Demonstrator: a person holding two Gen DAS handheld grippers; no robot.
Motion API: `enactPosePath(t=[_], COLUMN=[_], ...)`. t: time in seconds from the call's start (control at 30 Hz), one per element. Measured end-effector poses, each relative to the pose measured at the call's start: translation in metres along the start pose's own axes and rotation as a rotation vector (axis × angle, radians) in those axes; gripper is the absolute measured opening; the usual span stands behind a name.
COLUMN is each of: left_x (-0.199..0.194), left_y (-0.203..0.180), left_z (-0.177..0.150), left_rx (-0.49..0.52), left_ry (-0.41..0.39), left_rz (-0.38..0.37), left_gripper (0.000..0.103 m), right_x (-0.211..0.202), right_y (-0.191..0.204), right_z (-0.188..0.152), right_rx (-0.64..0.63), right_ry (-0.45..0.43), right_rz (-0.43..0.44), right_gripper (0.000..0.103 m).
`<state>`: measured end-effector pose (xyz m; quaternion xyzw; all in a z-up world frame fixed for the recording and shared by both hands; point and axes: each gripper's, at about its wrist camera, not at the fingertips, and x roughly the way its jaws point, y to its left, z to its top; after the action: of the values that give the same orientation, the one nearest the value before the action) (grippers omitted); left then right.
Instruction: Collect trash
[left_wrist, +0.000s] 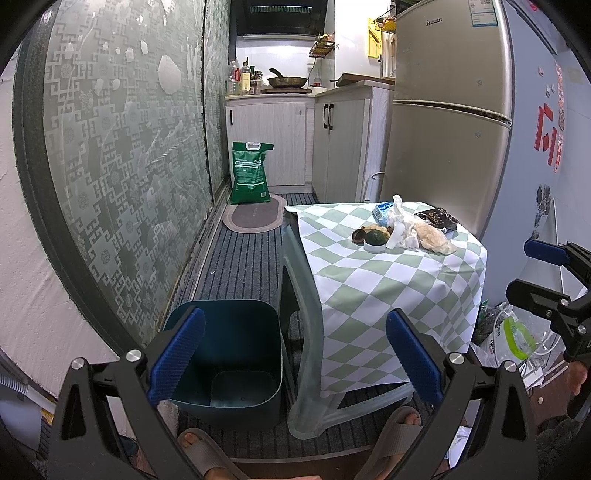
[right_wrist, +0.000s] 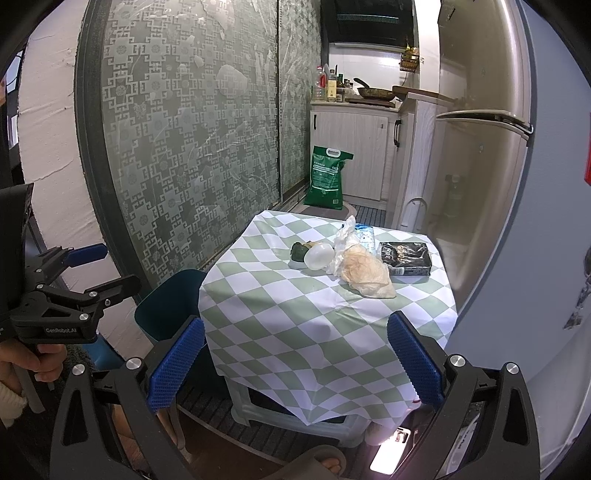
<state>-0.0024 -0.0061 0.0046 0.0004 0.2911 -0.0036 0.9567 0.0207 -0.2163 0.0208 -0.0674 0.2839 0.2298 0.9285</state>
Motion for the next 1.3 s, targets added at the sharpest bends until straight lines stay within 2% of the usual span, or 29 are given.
enactPosePath(t=[0.53, 0.67, 0.9, 1.03, 1.23, 1.3], left_x=[-0.001, 0.004, 0.010, 0.011, 0.026, 0.032], left_y=[-0.001, -0.001, -0.001, -0.007, -0.015, -0.018], left_z=[0.003, 0.004, 0.010, 0.020, 0.034, 0.039], left_rx=[0.012, 0.034, 0.073, 0.121, 0.183, 0.209], left_ry=[-0.015, -0.022, -0.030, -0.028, 0.017, 0.028], left_rz=[-0.008, -0.018, -0.068, -0.147, -0.246, -0.259], left_gripper=[0.099, 0.086, 0.082, 0.075, 0.054, 0.051], right_x=[0.000, 0.004, 0.008, 0.009, 0.017, 0.019], right_y=[-0.003, -0.004, -0.011, -0.019, -0.036, -0.041], right_z=[0.001, -0.001, 0.001, 0.004, 0.010, 0.012], right_rx=[0.013, 0.004, 0.018, 0.042, 0.081, 0.087], right_ry=[-0.008, 0.013, 0.040, 0.045, 0.064, 0.069], right_rz=[0.028, 0.029, 0.017, 0.017, 0.021, 0.016], right_gripper=[0.100, 0.092, 0.084, 0.081, 0.072, 0.069])
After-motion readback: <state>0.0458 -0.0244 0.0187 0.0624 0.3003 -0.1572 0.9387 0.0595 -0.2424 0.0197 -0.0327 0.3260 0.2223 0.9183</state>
